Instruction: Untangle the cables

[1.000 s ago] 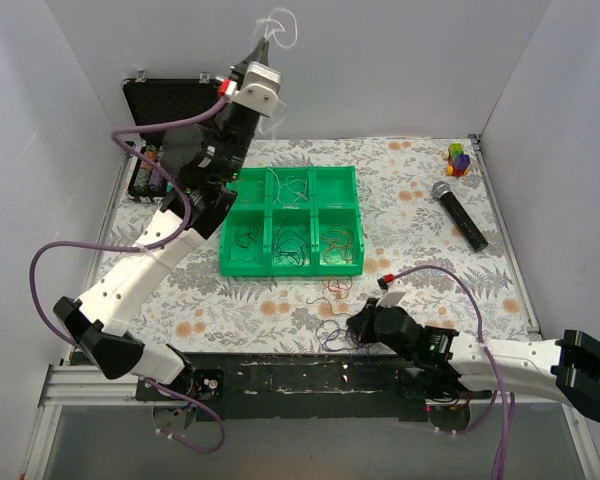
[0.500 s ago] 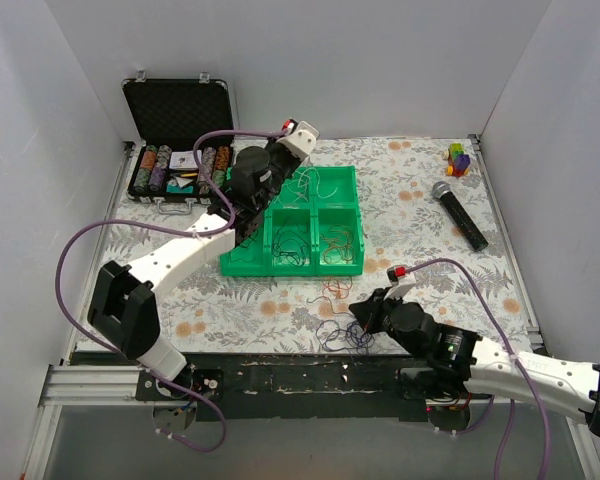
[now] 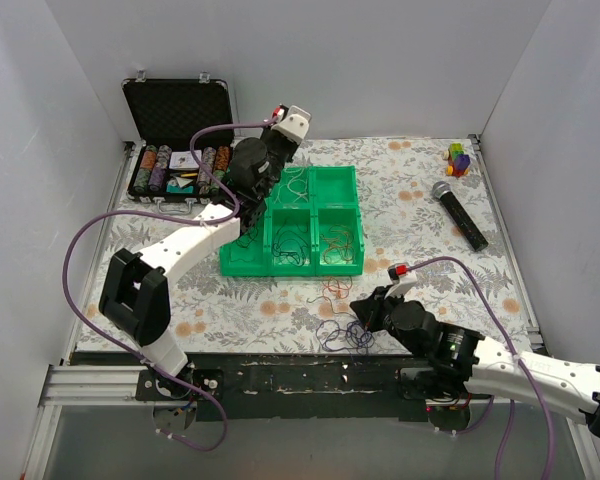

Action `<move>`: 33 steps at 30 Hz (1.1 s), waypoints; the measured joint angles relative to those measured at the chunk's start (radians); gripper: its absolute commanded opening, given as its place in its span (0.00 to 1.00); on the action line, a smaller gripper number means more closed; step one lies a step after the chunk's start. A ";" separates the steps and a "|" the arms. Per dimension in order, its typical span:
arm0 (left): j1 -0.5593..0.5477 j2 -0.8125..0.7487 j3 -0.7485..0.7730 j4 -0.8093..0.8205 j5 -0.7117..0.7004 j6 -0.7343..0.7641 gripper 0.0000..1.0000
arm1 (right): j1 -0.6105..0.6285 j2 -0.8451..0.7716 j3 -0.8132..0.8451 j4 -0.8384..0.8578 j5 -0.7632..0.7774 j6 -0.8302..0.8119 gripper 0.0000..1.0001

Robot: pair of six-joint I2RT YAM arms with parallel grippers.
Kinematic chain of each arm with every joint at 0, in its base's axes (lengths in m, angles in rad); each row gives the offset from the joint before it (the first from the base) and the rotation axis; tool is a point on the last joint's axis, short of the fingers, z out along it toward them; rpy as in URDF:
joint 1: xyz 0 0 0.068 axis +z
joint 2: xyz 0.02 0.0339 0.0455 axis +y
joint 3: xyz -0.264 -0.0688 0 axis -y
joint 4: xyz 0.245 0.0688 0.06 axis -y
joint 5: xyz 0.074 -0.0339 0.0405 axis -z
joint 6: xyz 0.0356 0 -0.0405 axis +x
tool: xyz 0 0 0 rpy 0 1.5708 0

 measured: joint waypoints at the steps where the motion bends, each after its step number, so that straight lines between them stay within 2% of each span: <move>1: 0.002 0.000 0.009 0.016 0.000 0.000 0.00 | 0.000 0.003 0.000 0.000 0.000 0.000 0.15; 9: 0.010 -0.003 0.067 0.086 0.001 -0.003 0.00 | 0.000 0.022 0.000 0.001 -0.001 0.001 0.15; 33: 0.088 0.038 -0.040 0.066 0.015 -0.012 0.00 | 0.000 0.010 0.000 -0.024 0.000 0.004 0.16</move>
